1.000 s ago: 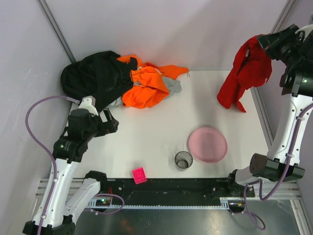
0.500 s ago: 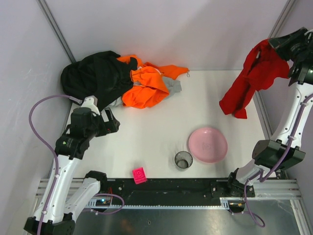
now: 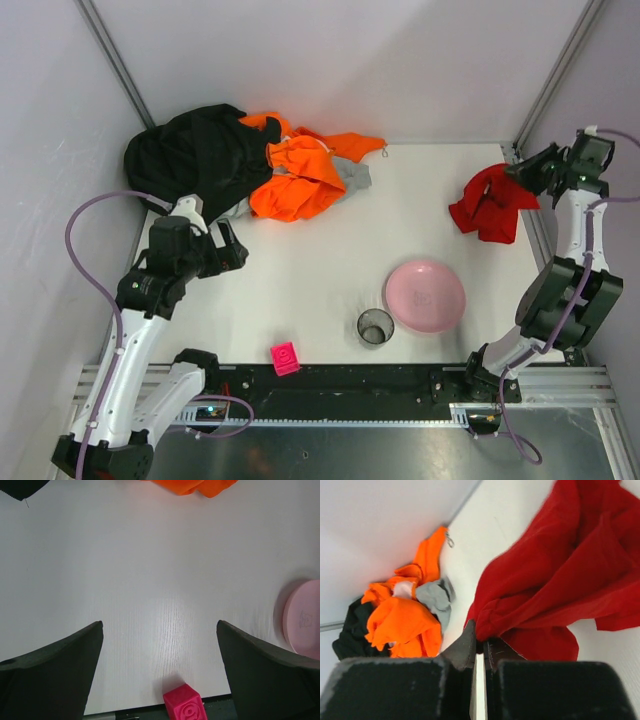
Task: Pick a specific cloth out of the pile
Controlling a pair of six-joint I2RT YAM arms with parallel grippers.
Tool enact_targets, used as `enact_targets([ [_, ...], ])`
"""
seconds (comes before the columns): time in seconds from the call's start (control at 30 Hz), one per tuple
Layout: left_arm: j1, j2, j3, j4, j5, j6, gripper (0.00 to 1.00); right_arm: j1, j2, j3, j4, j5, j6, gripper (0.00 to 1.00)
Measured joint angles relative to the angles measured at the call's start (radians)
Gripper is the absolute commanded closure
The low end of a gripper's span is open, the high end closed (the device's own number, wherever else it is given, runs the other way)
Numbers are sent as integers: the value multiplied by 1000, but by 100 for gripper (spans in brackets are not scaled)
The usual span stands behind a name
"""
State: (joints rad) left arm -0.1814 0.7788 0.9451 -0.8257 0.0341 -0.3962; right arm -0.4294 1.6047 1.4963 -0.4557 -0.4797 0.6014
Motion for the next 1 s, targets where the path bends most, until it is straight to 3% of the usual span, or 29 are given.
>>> enact_targets([
  [0.13, 0, 0, 0, 1, 5, -7, 0, 11, 12, -115, 28, 16, -6, 100],
  [0.5, 0, -15, 0, 4, 26, -26, 0, 103, 235, -157, 50, 121, -81, 100],
  [0.83, 0, -27, 0, 9, 41, -34, 0, 146, 343, -158, 26, 172, -129, 86],
  [0.87, 0, -28, 0, 9, 44, -34, 0, 150, 340, -158, 24, 179, -133, 83],
  [1.0, 0, -30, 0, 9, 49, -35, 0, 167, 304, -163, 3, 201, -143, 53],
])
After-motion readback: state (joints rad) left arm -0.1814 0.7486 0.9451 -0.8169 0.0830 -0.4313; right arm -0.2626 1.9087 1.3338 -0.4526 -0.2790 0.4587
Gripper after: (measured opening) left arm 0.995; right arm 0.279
